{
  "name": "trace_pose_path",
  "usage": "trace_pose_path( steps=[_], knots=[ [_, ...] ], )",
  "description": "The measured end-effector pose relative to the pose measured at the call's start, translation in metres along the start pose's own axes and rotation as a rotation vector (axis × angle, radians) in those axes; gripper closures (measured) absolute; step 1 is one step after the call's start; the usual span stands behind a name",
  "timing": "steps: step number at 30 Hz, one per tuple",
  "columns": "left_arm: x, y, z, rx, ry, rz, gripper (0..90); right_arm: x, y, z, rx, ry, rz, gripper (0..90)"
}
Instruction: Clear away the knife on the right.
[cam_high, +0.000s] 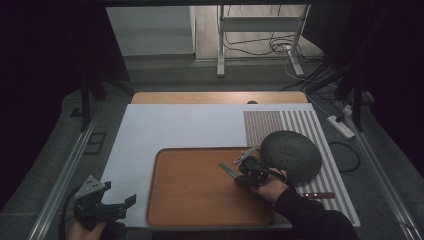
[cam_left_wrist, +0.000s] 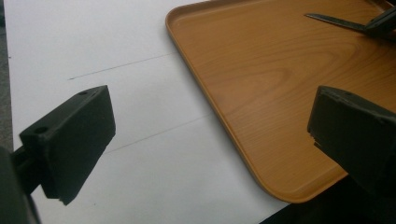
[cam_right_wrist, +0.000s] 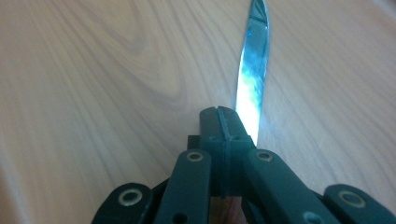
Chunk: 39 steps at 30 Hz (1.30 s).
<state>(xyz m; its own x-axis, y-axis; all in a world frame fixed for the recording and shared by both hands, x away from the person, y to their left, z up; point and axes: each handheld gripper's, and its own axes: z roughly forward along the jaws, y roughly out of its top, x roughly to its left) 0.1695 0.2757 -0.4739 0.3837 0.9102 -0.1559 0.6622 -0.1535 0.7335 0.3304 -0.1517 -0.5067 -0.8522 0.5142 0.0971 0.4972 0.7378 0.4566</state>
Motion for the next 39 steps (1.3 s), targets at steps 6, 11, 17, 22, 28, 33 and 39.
trace_pose_path(
  steps=[6,11,17,22,28,33,39],
  knots=[
    [0.000,0.000,0.000,-0.001,-0.001,0.002,1.7,-0.008,-0.006,-0.004,0.003,-0.018,0.030,89.4],
    [0.000,0.000,0.000,-0.003,-0.002,0.002,1.7,-0.018,-0.014,-0.010,0.004,-0.037,0.067,89.4],
    [0.000,0.000,0.000,-0.005,-0.003,0.002,1.7,-0.029,-0.026,-0.018,0.008,-0.049,0.124,89.4],
    [0.000,0.000,0.000,-0.005,-0.003,0.002,1.7,-0.037,-0.033,-0.024,0.018,-0.064,0.155,89.4],
    [0.000,0.000,0.000,-0.006,-0.004,0.002,1.7,-0.040,-0.036,-0.026,0.023,-0.067,0.169,89.4],
    [0.000,0.000,0.000,-0.006,-0.008,0.002,1.7,-0.037,-0.032,-0.030,-0.019,-0.056,0.159,83.9],
    [0.000,0.000,0.000,-0.006,-0.011,0.000,1.7,-0.030,-0.027,-0.039,-0.099,-0.080,0.119,58.5]
  ],
)
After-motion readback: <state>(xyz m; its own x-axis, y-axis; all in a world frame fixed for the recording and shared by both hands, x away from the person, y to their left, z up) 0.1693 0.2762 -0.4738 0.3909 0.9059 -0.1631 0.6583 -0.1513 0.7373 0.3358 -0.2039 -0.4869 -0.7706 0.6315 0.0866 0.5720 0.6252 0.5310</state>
